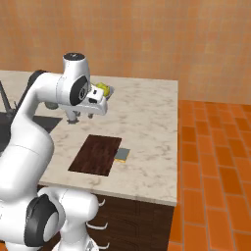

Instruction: Pick up the sponge from the counter and clean the cutting board by briefly scrubbing or pressing down on the cutting board. Once finished, release the sponge.

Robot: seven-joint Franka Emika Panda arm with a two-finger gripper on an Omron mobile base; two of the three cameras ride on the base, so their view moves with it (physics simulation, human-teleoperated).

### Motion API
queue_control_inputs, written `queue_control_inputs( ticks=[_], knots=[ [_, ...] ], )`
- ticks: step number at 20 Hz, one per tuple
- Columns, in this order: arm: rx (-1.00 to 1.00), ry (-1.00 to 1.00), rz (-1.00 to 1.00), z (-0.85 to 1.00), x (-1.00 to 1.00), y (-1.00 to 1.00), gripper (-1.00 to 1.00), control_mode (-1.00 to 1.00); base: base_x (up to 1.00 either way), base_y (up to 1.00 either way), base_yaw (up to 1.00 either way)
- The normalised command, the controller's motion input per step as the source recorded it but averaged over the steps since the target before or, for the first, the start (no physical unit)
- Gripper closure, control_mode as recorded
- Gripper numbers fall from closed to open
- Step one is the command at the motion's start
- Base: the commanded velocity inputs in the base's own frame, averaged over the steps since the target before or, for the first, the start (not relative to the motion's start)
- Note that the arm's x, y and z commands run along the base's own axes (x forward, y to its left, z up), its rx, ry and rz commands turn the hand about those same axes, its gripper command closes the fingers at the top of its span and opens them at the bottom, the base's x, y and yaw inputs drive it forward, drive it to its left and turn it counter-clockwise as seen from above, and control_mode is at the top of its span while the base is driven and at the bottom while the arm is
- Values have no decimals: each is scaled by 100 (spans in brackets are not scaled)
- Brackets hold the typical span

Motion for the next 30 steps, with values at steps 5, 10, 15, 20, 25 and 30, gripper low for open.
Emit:
queue_control_inputs(
  ticks=[5, 10, 15, 20, 25, 30],
  knots=[
    [-6, 0, 0, -30, 0, -14, -100, -100, 0, 0, 0],
    [-16, 0, 0, -66, 0, -34, -100, -100, 0, 0, 0],
    [-2, 0, 0, -53, 0, -42, -100, -100, 0, 0, 0],
    [0, 0, 0, -38, 3, -37, -100, -100, 0, 0, 0],
    [1, 0, 0, -40, 17, -15, -100, -100, 0, 0, 0],
    [5, -2, 0, -37, 32, -1, -100, -100, 0, 0, 0]
  ],
)
